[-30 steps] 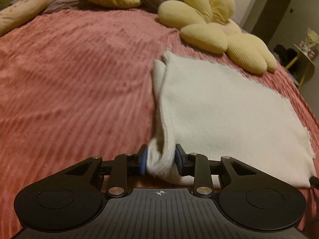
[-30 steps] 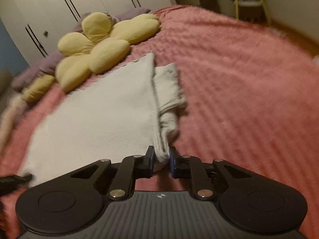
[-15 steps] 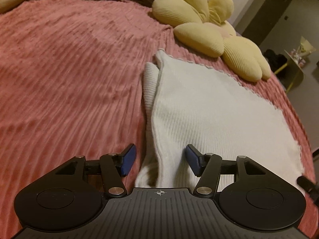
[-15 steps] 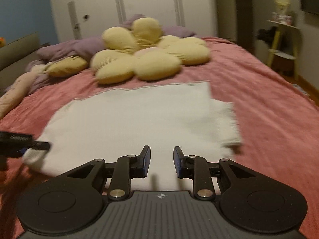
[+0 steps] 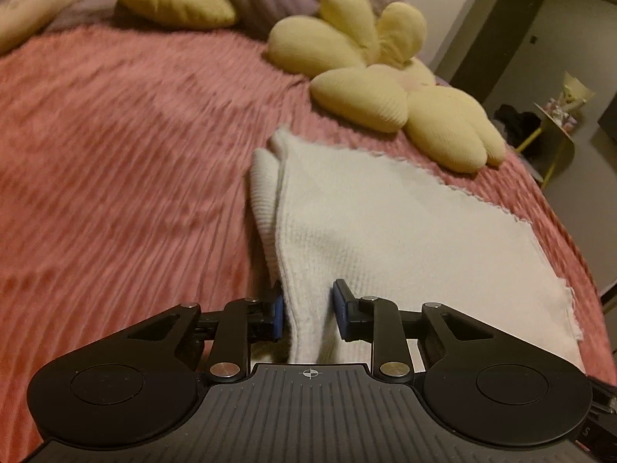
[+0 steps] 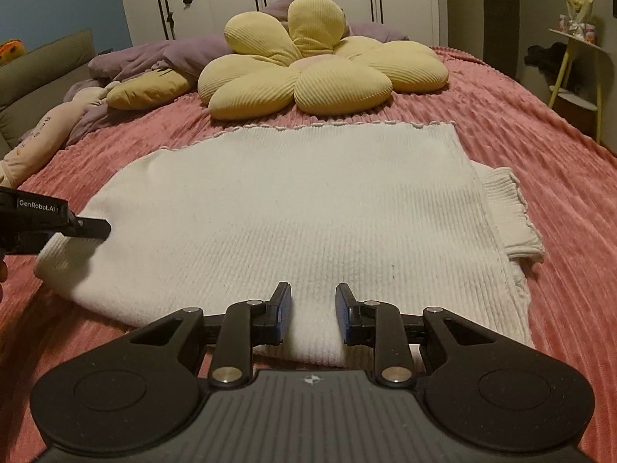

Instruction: Fold small clothes

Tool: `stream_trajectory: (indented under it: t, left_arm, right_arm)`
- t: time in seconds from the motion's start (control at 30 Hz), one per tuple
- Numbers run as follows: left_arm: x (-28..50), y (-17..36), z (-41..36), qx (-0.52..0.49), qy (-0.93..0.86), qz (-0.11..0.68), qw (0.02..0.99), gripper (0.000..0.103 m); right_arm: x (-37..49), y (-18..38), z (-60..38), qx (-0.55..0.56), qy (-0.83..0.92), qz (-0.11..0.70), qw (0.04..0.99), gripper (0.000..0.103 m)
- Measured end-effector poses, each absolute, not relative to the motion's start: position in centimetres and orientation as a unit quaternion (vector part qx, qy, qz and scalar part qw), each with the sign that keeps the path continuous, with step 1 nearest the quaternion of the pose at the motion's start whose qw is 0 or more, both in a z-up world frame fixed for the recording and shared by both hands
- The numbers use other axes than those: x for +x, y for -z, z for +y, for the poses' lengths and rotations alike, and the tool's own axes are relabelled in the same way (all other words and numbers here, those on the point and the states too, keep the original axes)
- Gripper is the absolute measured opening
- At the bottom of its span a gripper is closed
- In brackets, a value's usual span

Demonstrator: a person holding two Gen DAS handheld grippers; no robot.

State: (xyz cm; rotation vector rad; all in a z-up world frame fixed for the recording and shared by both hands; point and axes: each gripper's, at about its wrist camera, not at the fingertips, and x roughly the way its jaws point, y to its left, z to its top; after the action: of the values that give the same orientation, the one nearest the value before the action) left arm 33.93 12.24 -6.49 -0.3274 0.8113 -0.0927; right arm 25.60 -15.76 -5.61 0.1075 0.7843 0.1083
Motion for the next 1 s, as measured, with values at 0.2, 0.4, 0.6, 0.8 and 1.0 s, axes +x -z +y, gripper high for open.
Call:
stream_trajectory:
  t: [0.2,0.4,0.6,0.8,1.0]
  left_arm:
    - [34.6,7.0,12.5,-0.171,0.050,0.398,0.900,0.041]
    - [34.9,8.7,14.0,-0.224,0.057,0.408,0.883,0.036]
    - [35.2,8.3,14.7,-0.249,0.059,0.413,0.874,0.024]
    - [35.1,7.5,14.5,-0.249,0.055,0.412,0.875,0.022]
    - [35.3,6.1,14.2,-0.245,0.057,0.410,0.877,0.022]
  right_arm:
    - [25.5,5.6,-15.4,0.043,-0.052,0.381,0.922,0.025]
    - [25.5,5.5,-15.2,0.039,-0.051,0.378,0.924,0.025]
    - [24.9,4.7,-14.5,0.034,-0.057,0.345,0.936,0.024]
    - [25.6,5.8,-12.5,0.020,-0.086,0.370,0.925,0.021]
    - [26.1,6.6,-12.6,0.027,-0.089,0.380,0.920,0.022]
